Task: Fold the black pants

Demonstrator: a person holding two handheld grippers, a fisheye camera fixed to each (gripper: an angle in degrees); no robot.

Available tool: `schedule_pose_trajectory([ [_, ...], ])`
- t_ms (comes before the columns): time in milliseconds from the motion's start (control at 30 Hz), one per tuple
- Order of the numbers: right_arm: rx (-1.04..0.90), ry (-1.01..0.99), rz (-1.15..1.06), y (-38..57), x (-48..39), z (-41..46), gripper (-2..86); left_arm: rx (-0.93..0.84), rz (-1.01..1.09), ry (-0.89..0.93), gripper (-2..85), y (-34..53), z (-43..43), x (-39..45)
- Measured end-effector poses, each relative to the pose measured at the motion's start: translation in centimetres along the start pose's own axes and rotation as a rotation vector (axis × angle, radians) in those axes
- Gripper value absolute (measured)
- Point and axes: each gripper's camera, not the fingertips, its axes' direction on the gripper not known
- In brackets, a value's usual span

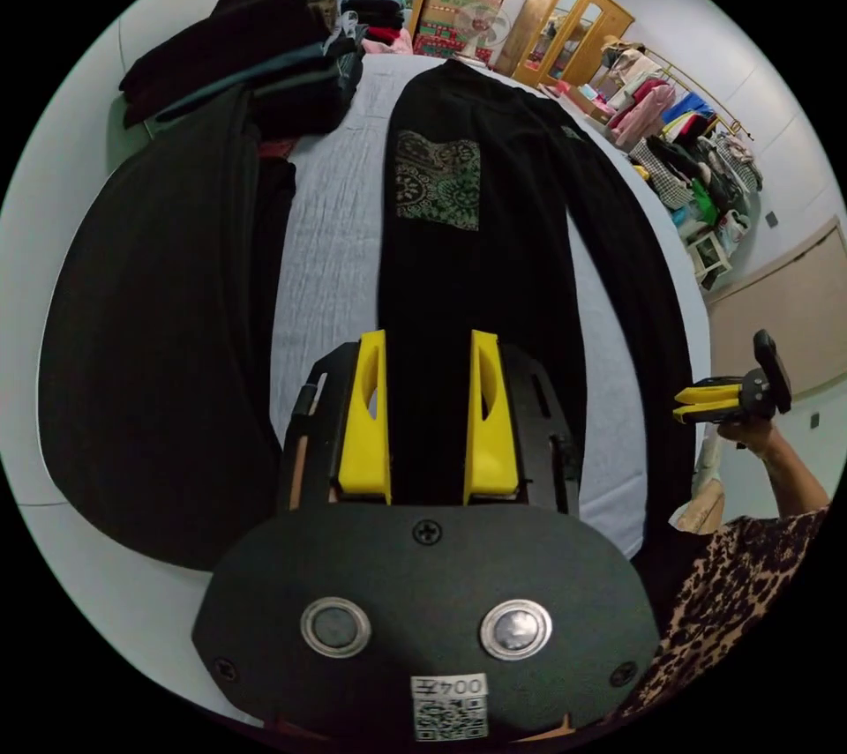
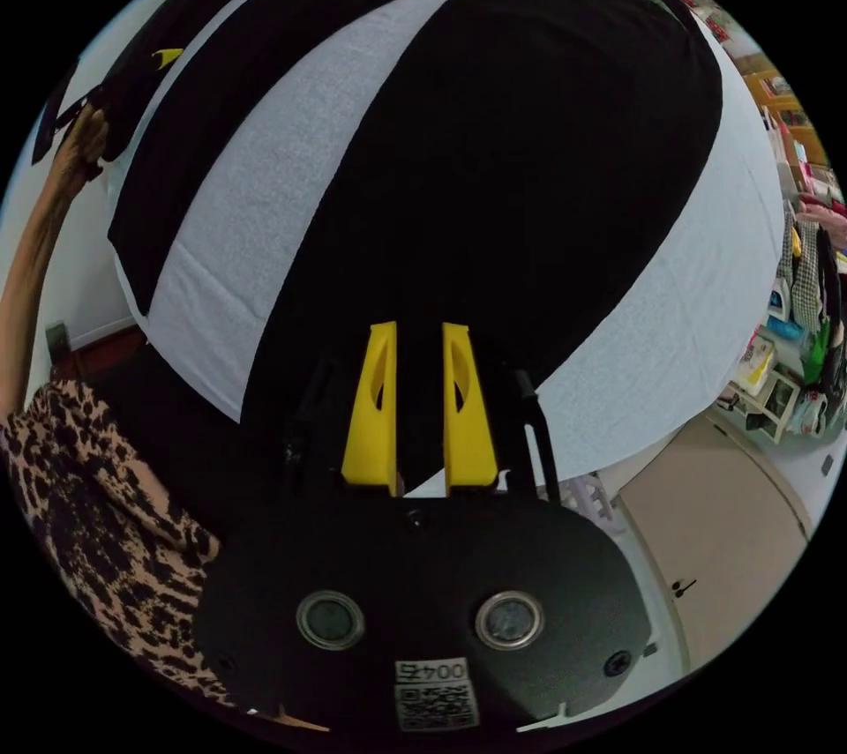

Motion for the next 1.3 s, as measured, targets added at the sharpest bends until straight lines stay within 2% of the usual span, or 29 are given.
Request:
schedule_pose_trajectory([
  [100, -0.033, -0.015, 0.061, -0.2, 0.6, 0.1, 8.3, -0.003, 0.007, -0.015, 13.2, -1.2, 0.4, 0.7],
  [233, -0.054, 0.046, 0.042, -0.3, 0.3, 0.2, 8.4, -0.016, 0.01, -0.036, 13.3, -2.4, 0.7, 1.3],
  [400, -0.057, 0.023, 0.047, 0.0, 1.2, 0.1, 8.4, -0.031, -0.026, -0.035, 13.0, -3.3, 1.3, 1.2],
  [567, -0.07, 0.037, 0.029, 0.2, 1.6, 0.0, 8.2, -0.105, -0.06, -0.001, 7.5, -3.3, 3.6, 0.8],
  [667, -0.082, 0.045, 0.011, 0.2, 1.7, -0.1, 8.2, -0.052, -0.059, -0.052, 3.6, -2.9, 2.7, 1.4],
  [900, -0.099, 0.036, 0.007, 0.4, 2.2, -0.4, 8.4, 0.05, -0.056, -0.172, 1.9, -1.8, -0.5, 2.0],
  [1033, -0.126, 0.054, -0.01, 0.3, 2.2, -0.7, 8.5, -0.086, -0.081, -0.152, 2.3, -1.9, 2.0, 0.8],
  [1167, -0.124, 0.018, 0.018, 0.6, 2.9, -1.0, 8.3, 0.048, -0.042, -0.041, 3.8, -0.6, -1.7, 0.8],
  [1300, -0.116, 0.051, -0.037, 1.0, 2.4, -1.3, 8.2, 0.146, -0.006, -0.02, 5.1, 2.7, -5.9, 1.1],
])
